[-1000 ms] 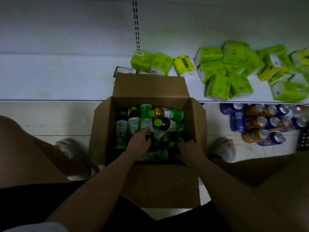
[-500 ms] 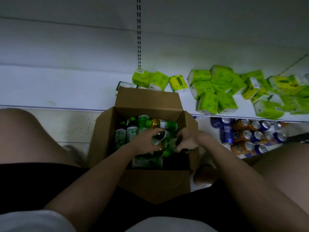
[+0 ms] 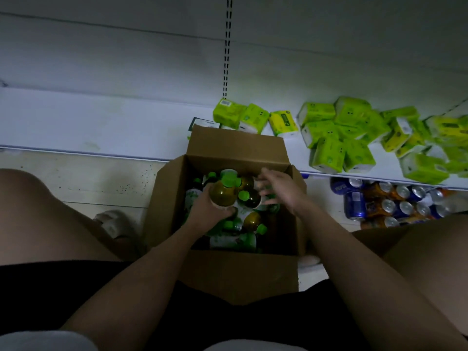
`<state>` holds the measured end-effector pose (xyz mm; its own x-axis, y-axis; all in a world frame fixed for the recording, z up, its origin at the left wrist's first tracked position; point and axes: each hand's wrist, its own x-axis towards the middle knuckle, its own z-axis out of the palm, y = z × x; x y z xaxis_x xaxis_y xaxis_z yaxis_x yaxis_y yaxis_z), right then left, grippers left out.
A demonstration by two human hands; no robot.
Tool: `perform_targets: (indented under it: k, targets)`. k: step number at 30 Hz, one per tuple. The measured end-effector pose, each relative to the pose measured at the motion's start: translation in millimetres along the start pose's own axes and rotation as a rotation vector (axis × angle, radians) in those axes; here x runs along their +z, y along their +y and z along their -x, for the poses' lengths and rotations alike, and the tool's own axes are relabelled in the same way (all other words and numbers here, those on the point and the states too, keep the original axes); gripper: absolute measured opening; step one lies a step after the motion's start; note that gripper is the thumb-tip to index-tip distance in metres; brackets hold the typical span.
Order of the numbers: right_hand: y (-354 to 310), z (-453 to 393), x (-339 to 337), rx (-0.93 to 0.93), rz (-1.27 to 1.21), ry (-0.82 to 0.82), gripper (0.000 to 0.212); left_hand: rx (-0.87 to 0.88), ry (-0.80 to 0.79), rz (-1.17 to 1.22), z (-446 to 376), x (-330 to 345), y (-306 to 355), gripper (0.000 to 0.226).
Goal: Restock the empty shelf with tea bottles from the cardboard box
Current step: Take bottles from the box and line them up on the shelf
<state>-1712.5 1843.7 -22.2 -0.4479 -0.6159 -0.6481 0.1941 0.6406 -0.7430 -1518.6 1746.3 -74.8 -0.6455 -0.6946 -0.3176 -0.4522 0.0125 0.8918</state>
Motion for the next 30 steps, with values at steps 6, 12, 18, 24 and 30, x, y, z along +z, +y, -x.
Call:
perform_targets:
  k: [6,12,18,24,30]
  targets:
    - [53,-37,8,-0.152,0.451,0.047,0.032,-0.074,0.046,0.140,-19,-5,-4,0.077]
    - [77,-78,10,-0.179,0.714,-0.022,0.075,-0.159,0.102,0.144,-46,0,-12,0.083]
    - [92,-104,10,-0.160,0.825,-0.101,0.086,-0.199,0.115,0.147,-61,6,-16,0.085]
    - [92,-107,8,-0.218,0.827,-0.030,0.075,-0.197,0.123,0.155,-66,5,-13,0.079]
    - [74,-78,-17,-0.194,0.367,0.017,0.064,-0.202,0.049,0.207,-65,-6,-3,0.074]
